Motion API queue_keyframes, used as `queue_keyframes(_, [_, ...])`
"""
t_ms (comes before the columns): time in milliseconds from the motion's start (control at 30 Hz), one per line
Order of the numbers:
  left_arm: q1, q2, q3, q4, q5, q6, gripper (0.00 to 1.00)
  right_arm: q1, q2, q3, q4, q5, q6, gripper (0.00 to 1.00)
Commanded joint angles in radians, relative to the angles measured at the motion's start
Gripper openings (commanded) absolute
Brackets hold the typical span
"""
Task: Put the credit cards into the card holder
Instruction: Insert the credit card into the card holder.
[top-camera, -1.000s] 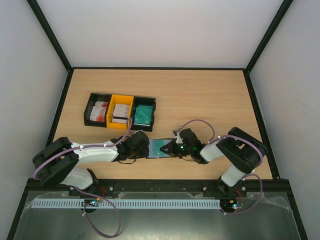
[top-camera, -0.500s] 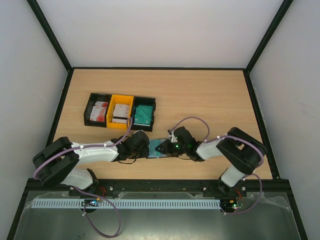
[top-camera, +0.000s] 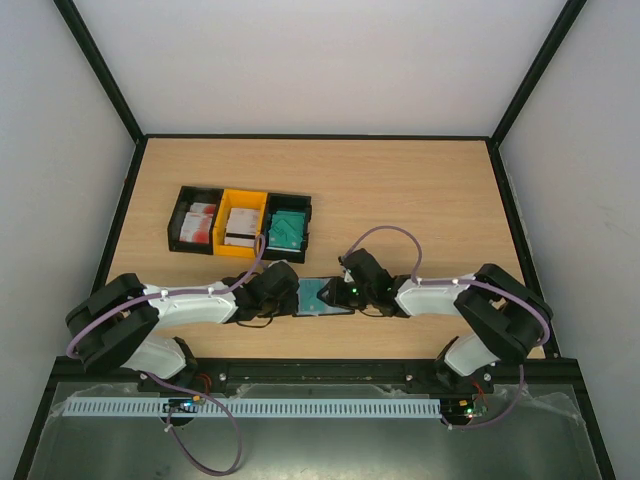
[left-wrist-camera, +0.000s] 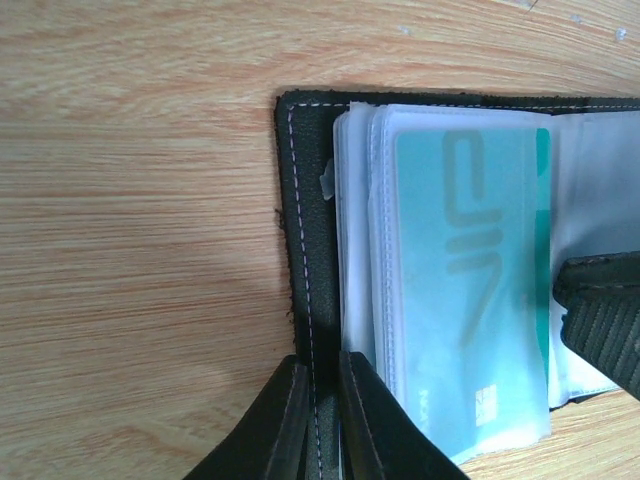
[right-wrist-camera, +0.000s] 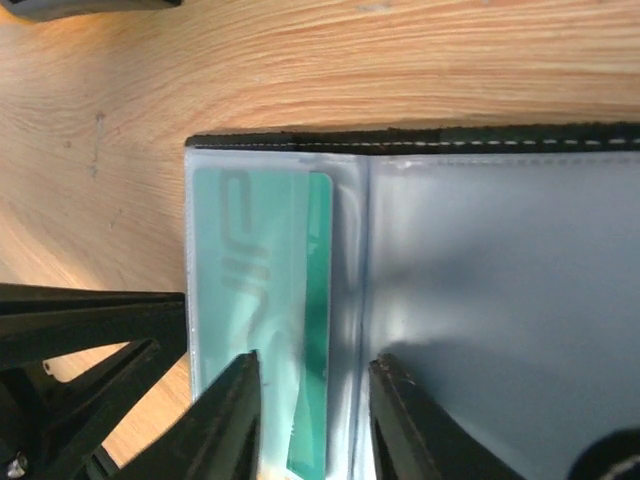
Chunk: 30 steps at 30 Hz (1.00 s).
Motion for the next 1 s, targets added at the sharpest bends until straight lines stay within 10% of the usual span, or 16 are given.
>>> queue_keyframes(0, [-0.005, 0.024, -0.002, -0.008, -0.002, 0.012, 0.12, 0.001, 0.033, 0.025, -0.092, 0.03, -0.042, 0.26])
queue_keyframes(467, [-0.005, 0.039, -0.004, 0.02, 0.023, 0.027, 0.12, 0.012, 0.087, 0.051, -0.003, -0.12, -0.058, 0.07])
queue_keyframes(967, [-0.003, -0.049, 0.015, -0.027, -0.03, 0.046, 0.15, 0.012, -0.222, 0.128, -0.456, 0.434, -0.102, 0.36])
